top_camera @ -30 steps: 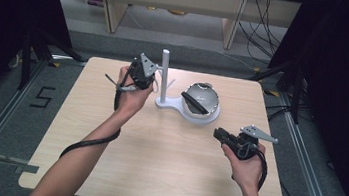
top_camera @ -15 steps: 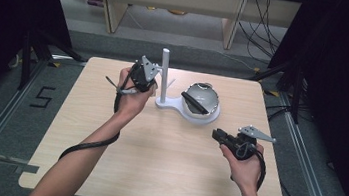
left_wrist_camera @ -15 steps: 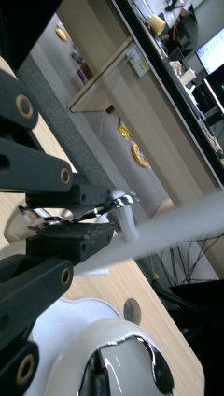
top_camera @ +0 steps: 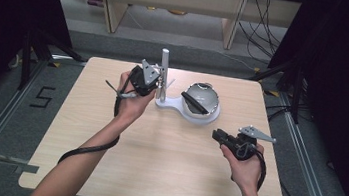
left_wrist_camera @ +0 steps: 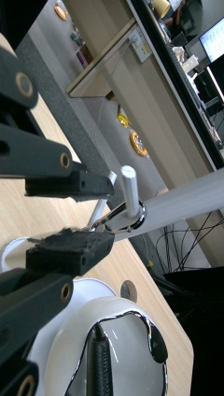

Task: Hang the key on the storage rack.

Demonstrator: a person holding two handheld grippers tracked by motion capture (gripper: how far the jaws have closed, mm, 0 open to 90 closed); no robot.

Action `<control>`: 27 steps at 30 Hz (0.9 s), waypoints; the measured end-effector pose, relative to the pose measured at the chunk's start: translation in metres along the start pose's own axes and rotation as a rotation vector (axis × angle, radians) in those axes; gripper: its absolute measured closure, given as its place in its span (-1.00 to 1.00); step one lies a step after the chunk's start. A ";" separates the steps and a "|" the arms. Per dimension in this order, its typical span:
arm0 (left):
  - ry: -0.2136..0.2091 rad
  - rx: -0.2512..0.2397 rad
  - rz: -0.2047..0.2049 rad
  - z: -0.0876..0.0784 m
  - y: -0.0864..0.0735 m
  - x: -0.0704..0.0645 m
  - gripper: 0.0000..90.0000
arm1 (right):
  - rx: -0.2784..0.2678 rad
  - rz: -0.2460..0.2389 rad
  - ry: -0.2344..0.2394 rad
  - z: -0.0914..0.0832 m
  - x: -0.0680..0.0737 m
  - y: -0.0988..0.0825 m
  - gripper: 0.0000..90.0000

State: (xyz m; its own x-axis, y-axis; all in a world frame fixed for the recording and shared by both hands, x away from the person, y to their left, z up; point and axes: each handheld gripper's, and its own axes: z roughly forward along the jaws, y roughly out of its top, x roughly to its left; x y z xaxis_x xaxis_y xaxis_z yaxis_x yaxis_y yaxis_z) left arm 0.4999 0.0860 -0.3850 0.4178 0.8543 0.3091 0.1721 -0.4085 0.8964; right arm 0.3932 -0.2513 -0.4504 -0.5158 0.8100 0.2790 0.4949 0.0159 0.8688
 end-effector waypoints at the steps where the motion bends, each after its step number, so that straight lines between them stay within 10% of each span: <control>1: -0.005 0.003 -0.008 -0.001 -0.002 0.000 0.50 | 0.000 -0.001 -0.002 0.000 0.000 0.000 0.67; 14: -0.067 -0.020 -0.050 -0.037 -0.033 0.014 0.14 | 0.016 0.041 -0.010 -0.003 0.001 -0.002 0.63; 27: -0.039 0.016 -0.121 -0.086 -0.118 0.041 -0.12 | 0.027 -0.019 -0.050 0.000 -0.012 -0.013 0.51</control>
State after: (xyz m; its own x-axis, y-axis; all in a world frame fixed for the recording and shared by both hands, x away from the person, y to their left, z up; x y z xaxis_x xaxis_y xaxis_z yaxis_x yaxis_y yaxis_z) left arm 0.4203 0.1970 -0.4511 0.4276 0.8847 0.1858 0.2371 -0.3081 0.9213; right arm 0.3933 -0.2612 -0.4654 -0.4897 0.8379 0.2411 0.5044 0.0467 0.8622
